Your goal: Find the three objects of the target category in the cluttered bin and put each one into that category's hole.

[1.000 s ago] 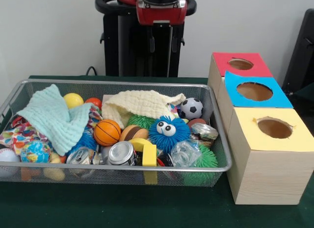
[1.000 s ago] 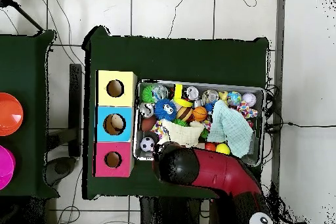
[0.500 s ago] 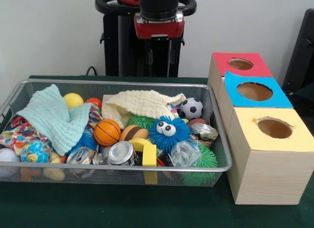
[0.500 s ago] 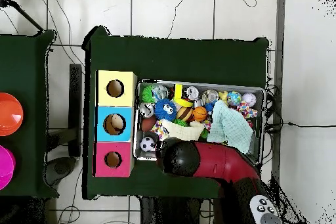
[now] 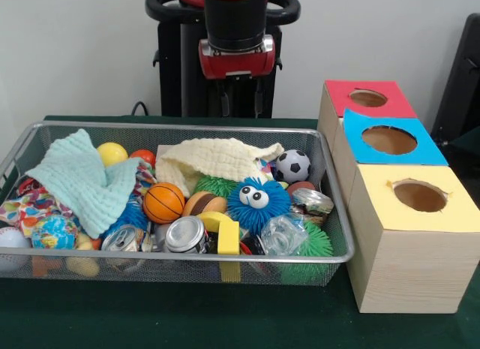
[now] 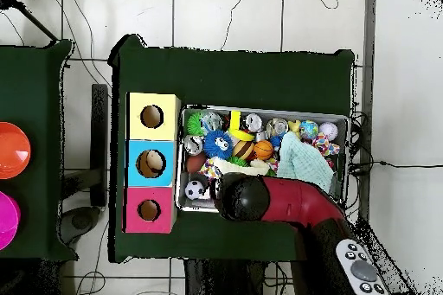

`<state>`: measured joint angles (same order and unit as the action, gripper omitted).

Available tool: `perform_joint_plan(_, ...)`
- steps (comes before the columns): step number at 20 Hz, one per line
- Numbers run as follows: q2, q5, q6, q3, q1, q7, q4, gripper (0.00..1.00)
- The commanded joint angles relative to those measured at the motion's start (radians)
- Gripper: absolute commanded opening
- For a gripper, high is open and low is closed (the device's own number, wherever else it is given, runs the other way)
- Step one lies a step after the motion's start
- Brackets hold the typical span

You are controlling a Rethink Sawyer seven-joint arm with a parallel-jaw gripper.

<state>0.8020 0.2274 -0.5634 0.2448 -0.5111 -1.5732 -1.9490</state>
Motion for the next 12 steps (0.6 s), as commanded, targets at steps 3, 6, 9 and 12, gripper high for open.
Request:
perform_joint_plan(3, -0.079, 0.080, 0.000, 0.100, -0.043, 0.091, 0.129, 1.00)
perform_joint_plan(6, -0.079, 0.082, -0.025, 0.108, -0.050, 0.093, 0.134, 1.00)
perform_joint_plan(9, -0.067, 0.088, -0.034, 0.113, -0.060, 0.092, 0.126, 1.00)
perform_joint_plan(12, -0.069, 0.098, -0.032, 0.107, -0.052, 0.073, 0.120, 1.00)
